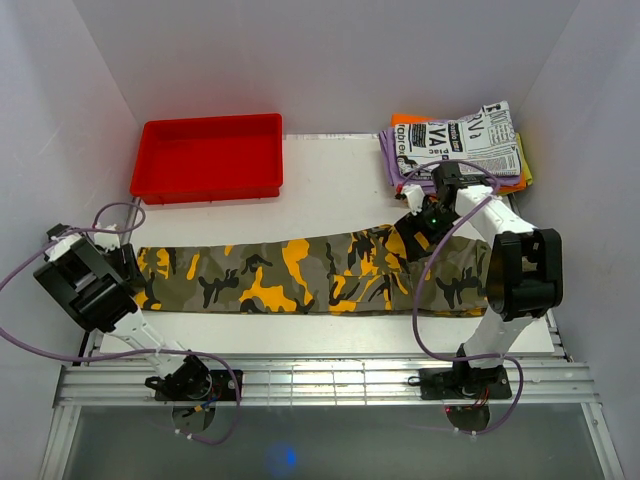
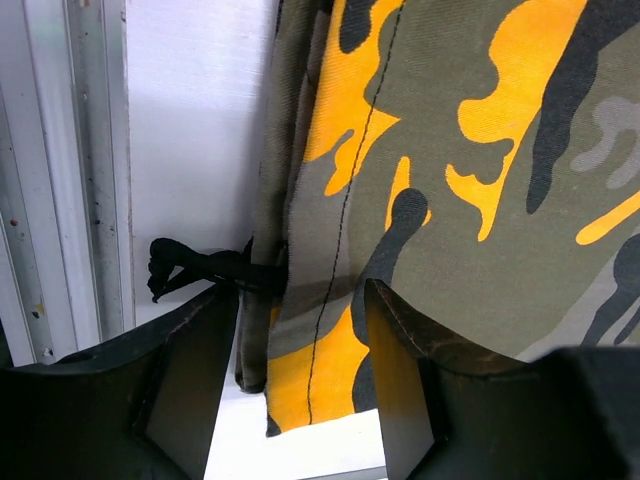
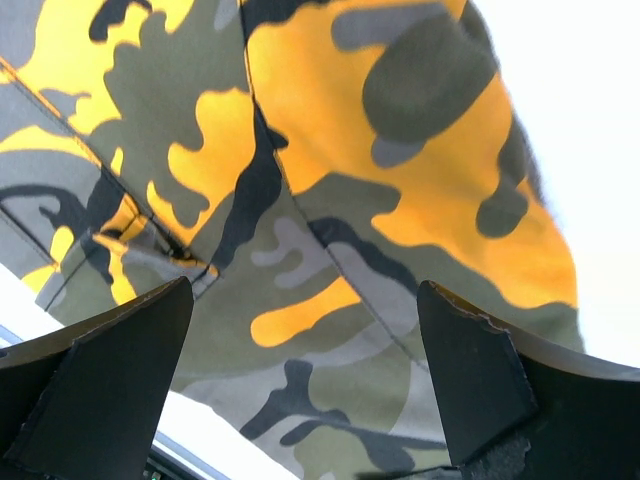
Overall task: Fold and stack the trousers
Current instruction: Fold the trousers
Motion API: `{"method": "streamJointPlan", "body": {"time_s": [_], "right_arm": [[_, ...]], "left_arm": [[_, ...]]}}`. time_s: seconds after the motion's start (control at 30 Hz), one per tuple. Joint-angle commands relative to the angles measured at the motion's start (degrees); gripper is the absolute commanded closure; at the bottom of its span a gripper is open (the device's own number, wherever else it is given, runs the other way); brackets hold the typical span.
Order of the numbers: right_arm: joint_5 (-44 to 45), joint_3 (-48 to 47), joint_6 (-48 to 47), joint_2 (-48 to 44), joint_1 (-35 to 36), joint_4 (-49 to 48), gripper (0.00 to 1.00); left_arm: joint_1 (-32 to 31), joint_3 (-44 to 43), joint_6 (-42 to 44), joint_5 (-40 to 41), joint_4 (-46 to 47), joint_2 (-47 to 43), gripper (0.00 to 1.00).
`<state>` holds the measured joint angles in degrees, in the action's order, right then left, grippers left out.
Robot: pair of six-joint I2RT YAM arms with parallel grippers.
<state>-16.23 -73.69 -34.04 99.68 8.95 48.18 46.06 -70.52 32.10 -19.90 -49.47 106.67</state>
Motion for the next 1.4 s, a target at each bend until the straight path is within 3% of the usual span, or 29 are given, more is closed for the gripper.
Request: {"method": "streamJointPlan", "body": {"time_s": [0.0, 0.07, 0.2, 0.33, 0.37, 0.67, 0.87, 0.97, 1.07, 1.2, 1.27, 1.3, 1.37], "right_arm": [[-0.9, -1.0, -1.9, -2.6, -0.4, 4.9, 0.02], [-1.2, 0.4, -2.2, -3.2, -0.4, 5.4, 0.03], [-1.5, 2.5, -2.7, -4.2, -0.4, 6.1, 0.04], [-1.3, 2.9, -3.0, -5.0, -0.4, 6.8, 0.05], [-1.4, 2.9, -3.1, -4.9, -0.4, 7.1, 0.07], [-4.2, 3.3, -3.4, -5.4, -0.5, 8.0, 0.12], [-5.2, 5.7, -5.0, -7.1, -1.1, 10.4, 0.14], [-4.9, 7.9, -6.1, -8.8, -1.7, 10.4, 0.14], [-5.0, 8.5, -6.3, -8.9, -2.4, 10.3, 0.15], [-4.3, 9.1, -5.9, -8.4, -4.5, 10.4, 0.18], [-3.8, 9.3, -6.1, -8.4, -6.3, 10.3, 0.19], [-3.5, 9.3, -6.0, -8.0, -7.2, 10.3, 0.20], [-2.8, 9.0, -5.6, -7.7, -7.6, 10.3, 0.21]], "left_arm": [[-1.0, 4.6, 0.4, 2.5, 5.0, 0.7, 0.35], [-1.2, 5.3, 0.0, 2.1, 5.6, 0.7, 0.36], [-1.2, 5.3, -2.9, -0.7, 5.9, 0.8, 0.57], [-1.2, -0.2, -4.8, -4.9, 2.7, 1.5, 0.95], [-1.2, -1.6, -5.0, -5.1, 1.5, 1.5, 0.99], [2.1, -26.7, -0.1, -4.6, -10.2, 2.3, 1.00], [2.1, -34.2, 6.0, -0.1, -14.2, -0.4, 1.00], [1.1, -35.0, 8.0, -3.3, -17.0, -3.3, 1.00], [-6.0, -35.0, 10.2, -7.4, -23.4, -6.0, 1.00], [-19.7, -30.8, 0.2, -13.0, -23.6, -13.3, 1.00], [-23.7, -26.6, -3.4, -18.6, -22.9, -15.3, 1.00], [-27.9, -24.7, -10.6, -18.7, -19.2, -17.2, 1.00], [-31.8, -19.1, -16.9, -17.2, -15.6, -18.6, 1.00]]}}
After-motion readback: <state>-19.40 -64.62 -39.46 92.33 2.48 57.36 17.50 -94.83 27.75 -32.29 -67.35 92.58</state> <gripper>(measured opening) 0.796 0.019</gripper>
